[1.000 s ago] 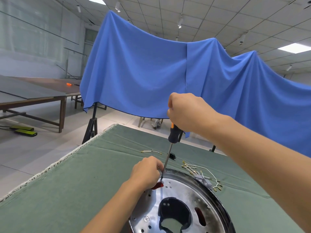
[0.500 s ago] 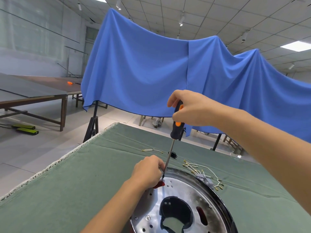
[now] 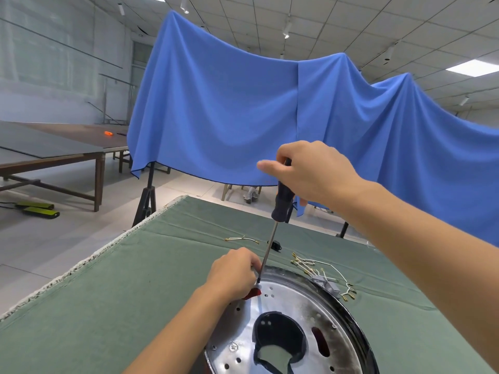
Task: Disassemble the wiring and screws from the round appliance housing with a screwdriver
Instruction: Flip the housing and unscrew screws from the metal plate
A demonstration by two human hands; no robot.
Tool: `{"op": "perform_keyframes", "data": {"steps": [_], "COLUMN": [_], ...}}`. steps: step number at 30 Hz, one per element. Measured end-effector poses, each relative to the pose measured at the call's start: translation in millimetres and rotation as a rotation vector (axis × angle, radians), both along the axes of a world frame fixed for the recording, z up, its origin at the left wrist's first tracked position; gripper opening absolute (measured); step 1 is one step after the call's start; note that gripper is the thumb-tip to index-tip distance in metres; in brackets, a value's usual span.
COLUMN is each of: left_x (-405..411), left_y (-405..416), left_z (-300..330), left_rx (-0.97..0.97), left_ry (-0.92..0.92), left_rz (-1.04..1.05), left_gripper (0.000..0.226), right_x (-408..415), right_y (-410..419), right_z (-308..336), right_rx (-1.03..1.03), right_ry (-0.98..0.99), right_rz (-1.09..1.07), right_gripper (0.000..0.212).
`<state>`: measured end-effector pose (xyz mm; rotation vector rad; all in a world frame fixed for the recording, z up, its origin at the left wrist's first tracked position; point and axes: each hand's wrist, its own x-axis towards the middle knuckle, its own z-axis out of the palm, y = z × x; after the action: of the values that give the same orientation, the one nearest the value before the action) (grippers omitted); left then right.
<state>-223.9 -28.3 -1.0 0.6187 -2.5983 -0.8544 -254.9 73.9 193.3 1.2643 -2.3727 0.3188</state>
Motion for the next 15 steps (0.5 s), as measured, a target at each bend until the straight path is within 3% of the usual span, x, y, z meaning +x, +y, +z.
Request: {"op": "perform_keyframes", "data": {"steps": [2, 6, 8, 11, 15], "left_x": [-1, -1, -2, -2, -3], "left_y": [0, 0, -1, -1, -1], "left_z": [-1, -2, -2, -2, -3], "left_rx": [-0.009, -0.013, -0.028, -0.034, -0.093], "left_ry": [0.004, -0.01, -0.021, -0.025, -0.044], "left_rz": [0.003, -0.004, -0.012, -0.022, -0.05], "left_gripper": [0.042, 0.042, 0.041, 0.038, 0.032], "right_x": [-1, -2, -4, -5, -8], "right_y": [0, 5, 7, 8, 10], "right_z": [1, 12, 12, 6, 11], "right_rx": [-0.004, 0.015, 0.043, 0.006, -0.028], "right_ry": [-0.035, -0.353, -0.315, -0.223, -0.287], "right_rz": [0.014, 0.04, 0.002, -0.086, -0.043], "right_gripper": [0.02, 0.01, 0.013, 0.036, 0.01]}}
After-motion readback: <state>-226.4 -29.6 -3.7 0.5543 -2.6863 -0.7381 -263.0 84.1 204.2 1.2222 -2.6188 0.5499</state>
